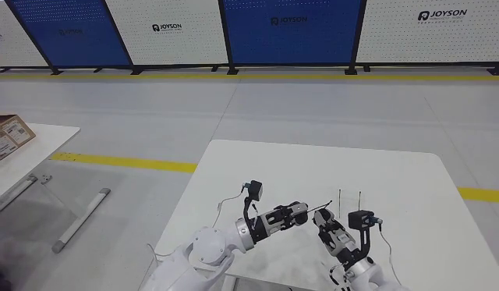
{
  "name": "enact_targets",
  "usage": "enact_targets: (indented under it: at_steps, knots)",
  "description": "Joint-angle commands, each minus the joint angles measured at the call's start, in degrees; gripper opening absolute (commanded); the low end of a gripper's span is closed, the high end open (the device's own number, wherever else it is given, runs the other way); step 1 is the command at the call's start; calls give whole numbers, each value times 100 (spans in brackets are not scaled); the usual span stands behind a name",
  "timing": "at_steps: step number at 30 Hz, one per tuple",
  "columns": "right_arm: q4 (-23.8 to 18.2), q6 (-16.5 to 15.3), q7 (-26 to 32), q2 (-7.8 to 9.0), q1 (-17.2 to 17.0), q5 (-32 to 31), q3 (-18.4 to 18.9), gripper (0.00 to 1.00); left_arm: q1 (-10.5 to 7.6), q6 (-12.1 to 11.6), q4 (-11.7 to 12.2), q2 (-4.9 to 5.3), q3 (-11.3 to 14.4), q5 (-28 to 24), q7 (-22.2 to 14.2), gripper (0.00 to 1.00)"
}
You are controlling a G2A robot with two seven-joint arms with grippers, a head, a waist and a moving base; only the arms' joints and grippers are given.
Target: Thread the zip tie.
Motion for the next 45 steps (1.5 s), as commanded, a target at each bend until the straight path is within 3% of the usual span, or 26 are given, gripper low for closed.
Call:
enact_targets:
  at_steps: [1,4,6,9,10,13,25,28,32,36,45]
  knots:
    - [1,46,-42,-5,-2,-61,-33,0,-29,18,28,-8,32,-8,13,45]
    - [11,101,-109,-13,4,-111,-59,0,-61,47,49,-17,74,11,19,39]
    - [10,185,-233,-20,-5,-145,-61,0,-68,56,51,-21,88,0,40,43]
    - [2,345,-491,-40,-36,-112,-53,0,-4,-15,51,-39,-3,-292,358,65]
    - [2,382,-548,-45,-42,-94,-52,0,21,-61,50,-44,-35,-421,419,65]
    - [12,415,-612,-59,-48,25,-51,0,66,-130,62,-38,-127,-588,396,100]
    - [41,473,-515,-73,-14,181,-42,0,116,-104,14,-25,-180,-534,393,100]
    - [62,593,-698,-86,-11,55,-55,0,232,-321,-175,-24,-221,-522,496,100]
    - [119,628,-888,-115,24,-72,-170,0,407,-478,-401,-9,-221,-616,290,100]
    - [155,634,-926,-132,56,-77,-230,0,415,-225,-482,1,-136,-871,-175,100]
    - [167,622,-926,-138,63,-105,-237,0,414,-270,-508,-18,-87,-954,-59,100]
